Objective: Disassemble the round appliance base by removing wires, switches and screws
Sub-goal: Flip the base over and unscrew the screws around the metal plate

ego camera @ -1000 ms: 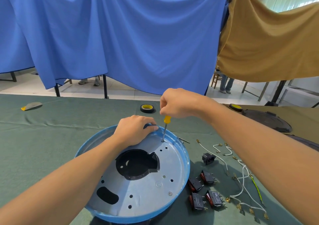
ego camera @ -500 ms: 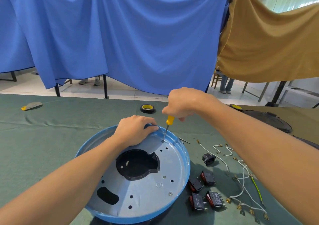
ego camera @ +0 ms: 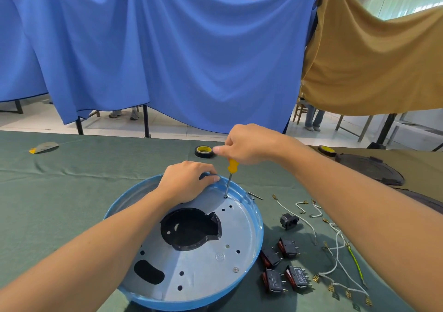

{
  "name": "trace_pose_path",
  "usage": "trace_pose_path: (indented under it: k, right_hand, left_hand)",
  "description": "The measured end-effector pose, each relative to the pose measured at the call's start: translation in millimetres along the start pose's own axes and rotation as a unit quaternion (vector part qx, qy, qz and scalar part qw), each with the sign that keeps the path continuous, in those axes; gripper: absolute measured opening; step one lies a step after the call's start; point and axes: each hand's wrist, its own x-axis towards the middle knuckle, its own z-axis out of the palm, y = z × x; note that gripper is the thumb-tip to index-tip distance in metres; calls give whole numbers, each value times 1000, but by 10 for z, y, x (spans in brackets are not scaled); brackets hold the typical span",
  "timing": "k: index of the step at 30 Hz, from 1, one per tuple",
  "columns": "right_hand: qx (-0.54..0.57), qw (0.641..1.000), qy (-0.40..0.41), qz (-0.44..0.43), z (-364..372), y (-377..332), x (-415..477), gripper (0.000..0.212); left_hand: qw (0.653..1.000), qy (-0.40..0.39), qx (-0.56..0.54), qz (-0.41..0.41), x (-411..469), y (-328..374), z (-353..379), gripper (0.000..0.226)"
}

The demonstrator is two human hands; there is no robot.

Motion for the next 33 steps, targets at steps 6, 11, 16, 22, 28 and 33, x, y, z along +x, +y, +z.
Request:
trace_pose_path:
  k: [6,11,16,22,28,33]
  right_hand:
    - [17,1000,-4,-4,-12,9,-6,24]
    - [-3,999,24,25,33,34,20,34]
    - [12,1000,-20,-17,-48,-16,-23,20]
    - [-48,999,5,7,-24,-2,35,46]
    - [-19,995,-80,-48,-116,1,-26,10]
    - [-48,997,-51,-18,-66,-14,-1,50]
  left_hand:
    - [1000,-2,1,3,5,-16,13,24]
    - [1000,-1,4,5,6,-15,13,26]
    - [1000,-1,6,7,11,-6,15,27]
    - [1000,-1,4,3,7,-12,10,26]
    - [1000,1,3,-1,-4,0,1,24]
    - [1000,6,0,-4,-7,15,-5,25]
